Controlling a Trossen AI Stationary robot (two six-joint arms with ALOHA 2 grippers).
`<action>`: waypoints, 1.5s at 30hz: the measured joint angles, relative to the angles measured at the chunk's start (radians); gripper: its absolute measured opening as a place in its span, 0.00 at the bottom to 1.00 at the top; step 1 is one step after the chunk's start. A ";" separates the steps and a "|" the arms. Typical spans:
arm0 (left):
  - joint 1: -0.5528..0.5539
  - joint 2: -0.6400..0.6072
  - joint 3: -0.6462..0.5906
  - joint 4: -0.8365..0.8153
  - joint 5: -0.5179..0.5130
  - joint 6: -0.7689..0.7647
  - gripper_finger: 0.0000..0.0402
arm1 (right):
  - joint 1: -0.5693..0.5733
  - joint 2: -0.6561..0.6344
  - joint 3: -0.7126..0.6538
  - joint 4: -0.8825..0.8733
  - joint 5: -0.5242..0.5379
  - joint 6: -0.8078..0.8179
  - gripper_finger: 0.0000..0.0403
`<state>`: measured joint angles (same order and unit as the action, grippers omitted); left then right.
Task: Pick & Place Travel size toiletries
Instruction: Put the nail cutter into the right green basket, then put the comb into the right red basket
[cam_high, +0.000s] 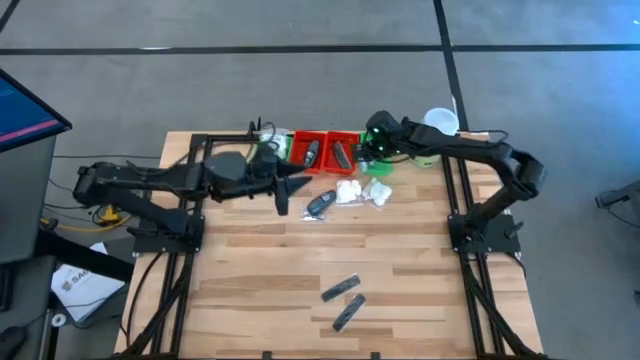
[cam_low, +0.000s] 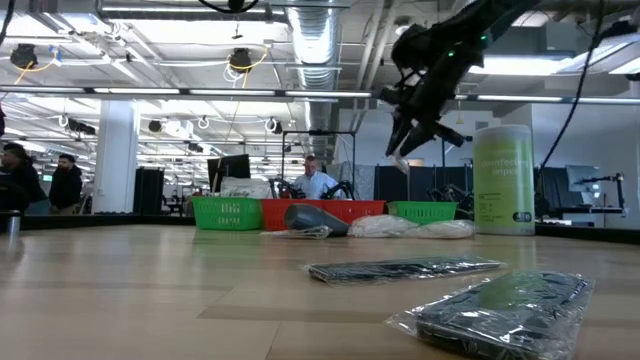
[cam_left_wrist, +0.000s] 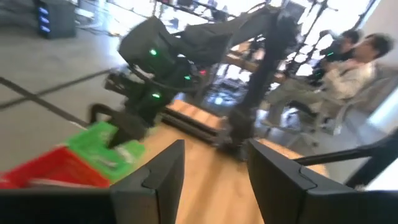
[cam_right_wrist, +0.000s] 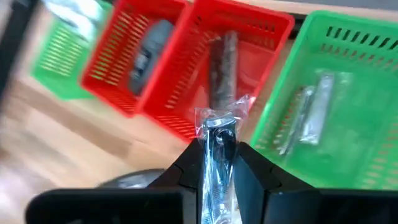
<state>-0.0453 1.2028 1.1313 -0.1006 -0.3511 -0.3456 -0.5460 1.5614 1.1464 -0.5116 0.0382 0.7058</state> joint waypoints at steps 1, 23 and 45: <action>0.005 -0.013 0.000 -0.019 0.000 0.015 0.40 | -0.005 0.027 0.031 -0.032 0.021 -0.017 0.12; 0.012 -0.050 0.000 -0.148 0.003 0.077 0.33 | -0.102 0.379 0.257 -0.330 0.150 -0.165 0.13; 0.014 -0.050 0.000 -0.152 0.003 0.079 0.32 | -0.096 0.375 0.257 -0.346 0.170 -0.219 0.51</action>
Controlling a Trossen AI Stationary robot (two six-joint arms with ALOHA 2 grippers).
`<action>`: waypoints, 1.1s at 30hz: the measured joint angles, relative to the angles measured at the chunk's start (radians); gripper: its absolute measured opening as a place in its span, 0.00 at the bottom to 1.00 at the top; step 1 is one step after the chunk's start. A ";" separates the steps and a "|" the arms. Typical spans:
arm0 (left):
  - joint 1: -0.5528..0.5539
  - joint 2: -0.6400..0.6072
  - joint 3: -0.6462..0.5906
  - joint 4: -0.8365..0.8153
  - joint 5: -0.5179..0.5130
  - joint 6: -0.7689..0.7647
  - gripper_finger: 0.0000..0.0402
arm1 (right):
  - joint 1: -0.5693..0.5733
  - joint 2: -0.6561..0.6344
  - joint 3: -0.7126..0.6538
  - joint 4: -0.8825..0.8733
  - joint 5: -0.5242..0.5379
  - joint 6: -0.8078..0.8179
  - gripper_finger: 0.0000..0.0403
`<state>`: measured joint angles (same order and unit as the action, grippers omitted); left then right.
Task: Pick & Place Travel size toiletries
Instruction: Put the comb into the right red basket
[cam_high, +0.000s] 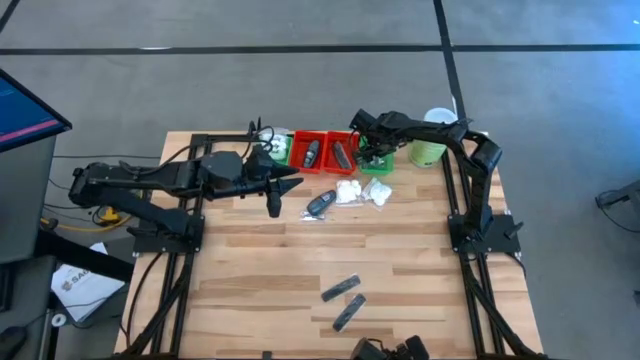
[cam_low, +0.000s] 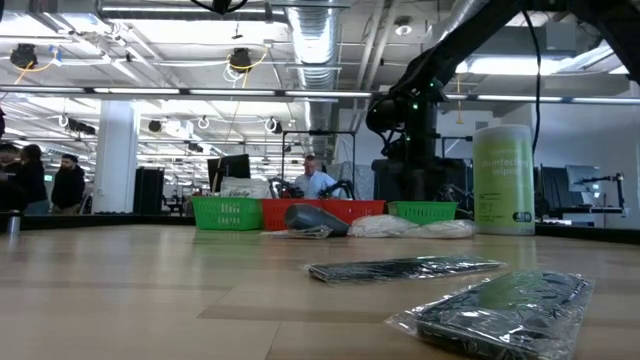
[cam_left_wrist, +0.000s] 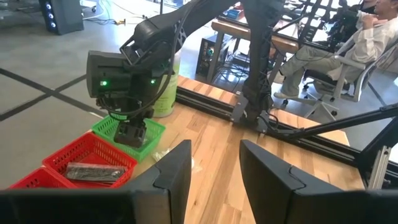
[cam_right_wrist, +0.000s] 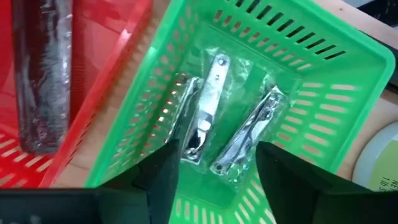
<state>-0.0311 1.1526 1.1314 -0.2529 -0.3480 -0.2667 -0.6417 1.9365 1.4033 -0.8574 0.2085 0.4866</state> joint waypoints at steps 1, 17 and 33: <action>0.000 0.000 0.000 0.000 0.000 0.000 0.32 | 0.004 0.000 0.002 -0.003 0.000 -0.001 0.52; 0.000 0.000 0.000 -0.004 0.001 0.009 0.32 | 0.083 -0.002 0.343 -0.111 0.000 -0.115 0.47; 0.012 0.000 0.000 -0.003 0.003 0.009 0.32 | 0.219 -0.002 0.595 -0.137 -0.001 -0.249 0.01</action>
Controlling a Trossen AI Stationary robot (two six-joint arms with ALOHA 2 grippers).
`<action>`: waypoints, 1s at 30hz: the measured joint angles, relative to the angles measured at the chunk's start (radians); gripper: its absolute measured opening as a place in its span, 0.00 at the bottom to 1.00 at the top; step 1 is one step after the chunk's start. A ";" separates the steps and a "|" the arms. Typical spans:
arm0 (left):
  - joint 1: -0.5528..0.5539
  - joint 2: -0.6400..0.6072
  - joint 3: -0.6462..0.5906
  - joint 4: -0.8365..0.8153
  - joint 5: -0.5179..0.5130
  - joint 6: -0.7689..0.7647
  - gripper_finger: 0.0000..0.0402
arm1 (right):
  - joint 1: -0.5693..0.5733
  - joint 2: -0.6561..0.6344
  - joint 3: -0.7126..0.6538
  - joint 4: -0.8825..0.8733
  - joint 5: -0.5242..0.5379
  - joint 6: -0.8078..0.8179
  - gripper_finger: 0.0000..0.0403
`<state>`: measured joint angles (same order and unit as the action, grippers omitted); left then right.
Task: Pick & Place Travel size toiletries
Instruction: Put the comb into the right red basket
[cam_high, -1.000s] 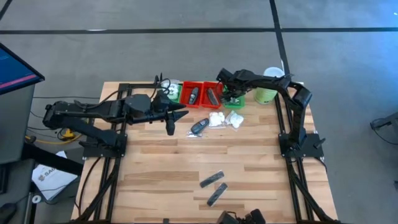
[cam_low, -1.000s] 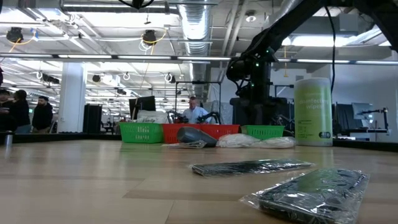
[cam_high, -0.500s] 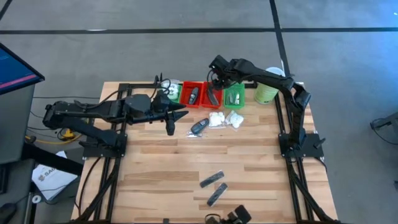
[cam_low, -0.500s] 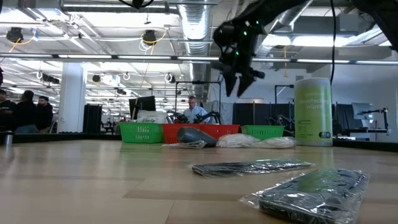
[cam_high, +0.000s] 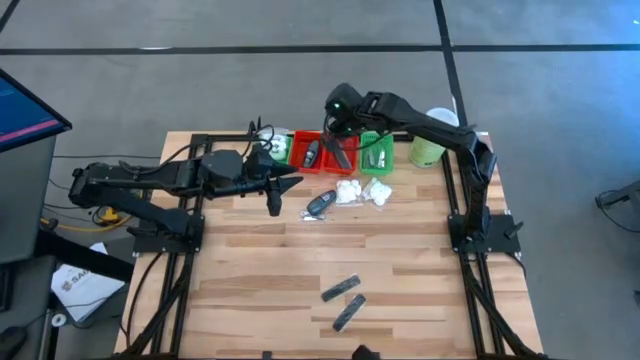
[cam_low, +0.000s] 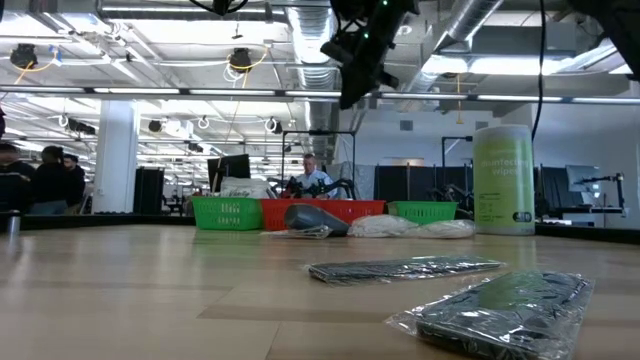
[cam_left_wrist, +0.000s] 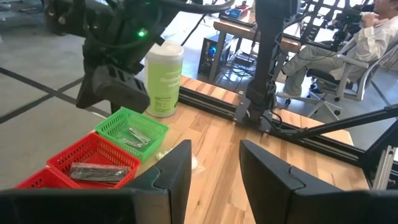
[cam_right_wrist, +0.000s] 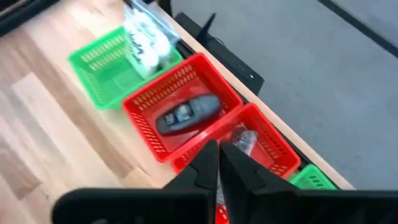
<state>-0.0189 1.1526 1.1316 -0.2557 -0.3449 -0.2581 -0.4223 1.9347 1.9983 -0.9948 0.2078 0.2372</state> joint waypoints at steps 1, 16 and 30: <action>0.000 0.000 0.000 0.000 0.000 0.000 0.32 | 0.007 0.000 0.007 -0.003 0.000 -0.005 0.02; 0.000 0.000 0.000 0.010 -0.004 -0.062 0.32 | 0.125 0.000 0.115 -0.189 -0.007 -0.012 0.01; -0.090 0.124 0.002 0.024 -0.047 -0.262 0.27 | 0.338 -0.128 0.082 -0.287 -0.001 -0.062 0.00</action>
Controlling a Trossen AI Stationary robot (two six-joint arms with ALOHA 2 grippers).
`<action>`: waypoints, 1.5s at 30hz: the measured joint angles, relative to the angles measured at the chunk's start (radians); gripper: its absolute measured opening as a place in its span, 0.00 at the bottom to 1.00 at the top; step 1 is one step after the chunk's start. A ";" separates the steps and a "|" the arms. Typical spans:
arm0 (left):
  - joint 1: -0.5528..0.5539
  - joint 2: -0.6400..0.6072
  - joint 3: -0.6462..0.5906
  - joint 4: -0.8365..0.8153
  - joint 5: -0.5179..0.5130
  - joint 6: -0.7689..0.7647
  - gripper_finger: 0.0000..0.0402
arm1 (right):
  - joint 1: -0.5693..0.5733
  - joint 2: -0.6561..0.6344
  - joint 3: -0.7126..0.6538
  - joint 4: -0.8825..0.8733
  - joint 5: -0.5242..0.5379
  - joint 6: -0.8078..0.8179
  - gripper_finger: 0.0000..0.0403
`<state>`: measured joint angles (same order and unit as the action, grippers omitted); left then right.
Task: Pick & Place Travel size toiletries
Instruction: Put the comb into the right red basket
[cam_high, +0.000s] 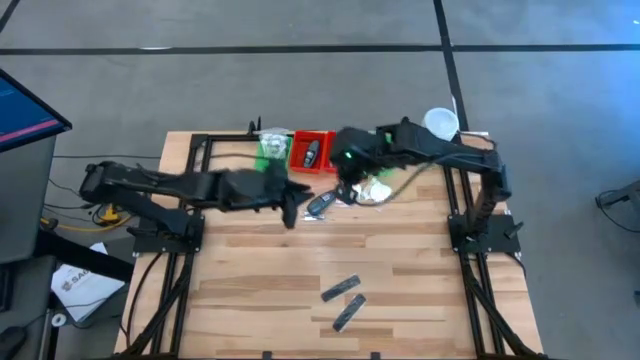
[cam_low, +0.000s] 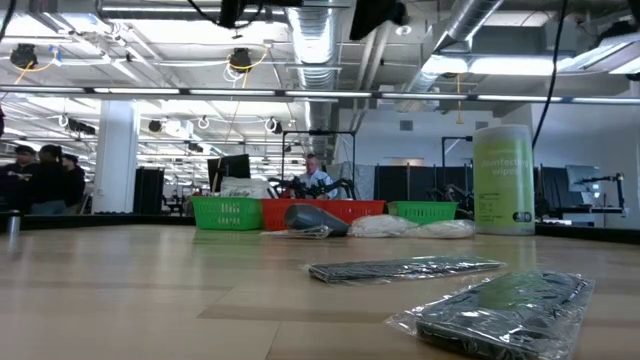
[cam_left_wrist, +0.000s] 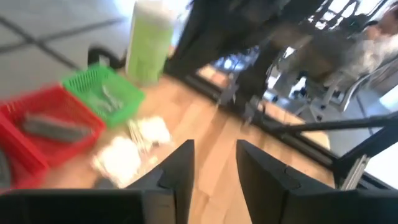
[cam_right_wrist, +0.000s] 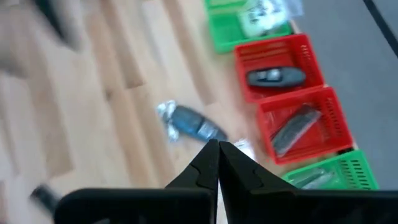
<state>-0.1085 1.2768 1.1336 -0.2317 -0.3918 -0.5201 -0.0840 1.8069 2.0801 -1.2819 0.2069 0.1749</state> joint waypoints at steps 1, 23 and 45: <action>-0.012 0.027 0.000 0.001 -0.004 -0.034 0.25 | 0.023 -0.023 -0.017 0.002 0.001 0.001 0.00; -0.227 0.602 0.067 0.252 0.256 -0.480 0.00 | 0.326 -0.641 -0.953 0.577 -0.027 0.440 0.00; -0.233 0.732 0.157 -0.173 0.218 -0.536 0.00 | 0.397 -0.589 -1.015 0.766 -0.019 0.545 0.00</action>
<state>-0.3416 2.0086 1.2907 -0.4050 -0.1742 -1.0557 0.3131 1.2175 1.0649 -0.5160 0.1880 0.7195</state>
